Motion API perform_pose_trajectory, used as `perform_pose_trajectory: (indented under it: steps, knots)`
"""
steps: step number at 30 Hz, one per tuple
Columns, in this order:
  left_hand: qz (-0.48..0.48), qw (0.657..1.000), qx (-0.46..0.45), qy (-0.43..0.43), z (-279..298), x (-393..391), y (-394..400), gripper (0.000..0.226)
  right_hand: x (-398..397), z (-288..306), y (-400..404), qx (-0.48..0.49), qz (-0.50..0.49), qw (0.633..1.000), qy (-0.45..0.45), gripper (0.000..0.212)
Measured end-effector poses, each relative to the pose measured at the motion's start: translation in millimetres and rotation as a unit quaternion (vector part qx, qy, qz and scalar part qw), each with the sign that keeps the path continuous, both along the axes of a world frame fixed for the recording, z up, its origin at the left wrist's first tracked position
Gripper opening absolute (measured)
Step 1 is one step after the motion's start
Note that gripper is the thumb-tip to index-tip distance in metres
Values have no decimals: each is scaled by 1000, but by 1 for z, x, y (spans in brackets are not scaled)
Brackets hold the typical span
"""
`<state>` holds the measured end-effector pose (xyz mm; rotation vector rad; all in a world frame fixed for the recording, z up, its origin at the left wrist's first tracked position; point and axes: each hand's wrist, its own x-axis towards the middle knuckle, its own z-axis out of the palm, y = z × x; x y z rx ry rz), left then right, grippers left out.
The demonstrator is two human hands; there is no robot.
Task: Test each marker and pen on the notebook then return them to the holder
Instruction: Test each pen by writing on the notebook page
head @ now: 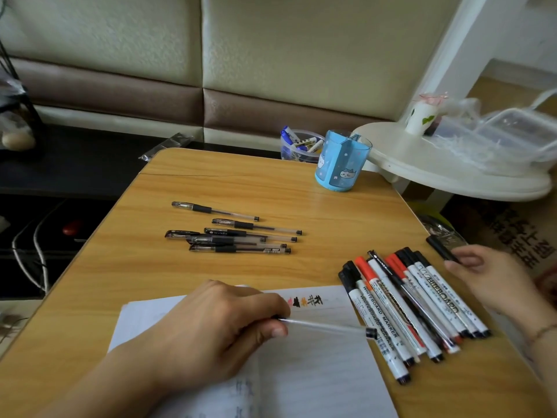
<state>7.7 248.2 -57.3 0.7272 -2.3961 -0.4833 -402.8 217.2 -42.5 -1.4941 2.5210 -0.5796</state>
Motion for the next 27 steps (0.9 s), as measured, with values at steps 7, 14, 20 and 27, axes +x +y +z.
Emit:
perform_pose_trajectory:
  steps: [7, 14, 20, 27]
  knots:
    - [3, 1000, 7, -4, -1, 0, 0, 25, 13, 1, 0, -71, 19, 997, 14, 17]
    - [5, 1000, 12, -3, 0, 0, 0, 25, 19, -6, 6, -49, 38, 998, -16, 16]
    - [3, 1000, 12, -3, -1, 0, 0, 26, 19, -4, 9, -53, 46, 997, -22, 11]
    - [6, 1000, 10, -3, -2, 0, 0, 26, 22, -1, 8, -66, 41, 996, -44, 13]
